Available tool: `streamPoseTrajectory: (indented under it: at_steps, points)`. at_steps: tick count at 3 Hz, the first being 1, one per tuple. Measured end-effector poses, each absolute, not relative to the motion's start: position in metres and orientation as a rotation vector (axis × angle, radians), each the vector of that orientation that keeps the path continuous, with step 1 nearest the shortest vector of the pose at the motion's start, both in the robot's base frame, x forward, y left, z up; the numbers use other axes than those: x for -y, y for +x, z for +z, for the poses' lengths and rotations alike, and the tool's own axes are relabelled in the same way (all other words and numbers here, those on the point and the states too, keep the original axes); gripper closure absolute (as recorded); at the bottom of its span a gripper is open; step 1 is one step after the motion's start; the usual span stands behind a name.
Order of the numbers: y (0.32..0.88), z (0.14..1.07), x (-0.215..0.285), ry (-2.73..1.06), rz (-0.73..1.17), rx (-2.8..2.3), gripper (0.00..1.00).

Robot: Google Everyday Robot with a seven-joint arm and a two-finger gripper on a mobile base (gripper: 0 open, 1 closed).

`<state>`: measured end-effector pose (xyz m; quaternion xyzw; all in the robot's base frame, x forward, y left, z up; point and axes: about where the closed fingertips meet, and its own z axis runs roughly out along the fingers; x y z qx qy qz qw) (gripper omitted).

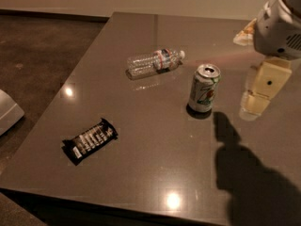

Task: Move rxbar chocolate near 7up can

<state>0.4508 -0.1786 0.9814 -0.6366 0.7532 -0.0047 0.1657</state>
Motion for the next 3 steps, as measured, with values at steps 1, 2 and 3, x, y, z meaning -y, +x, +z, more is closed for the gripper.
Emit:
streamPoseTrajectory:
  at_steps: [1, 2, 3]
  points:
    - [0.462, 0.982, 0.147, -1.883, 0.03, -2.074, 0.0]
    - [0.476, 0.968, 0.104, -1.972, 0.071, -2.006, 0.0]
    - [0.488, 0.946, 0.065, -2.057, 0.109, -1.951, 0.0]
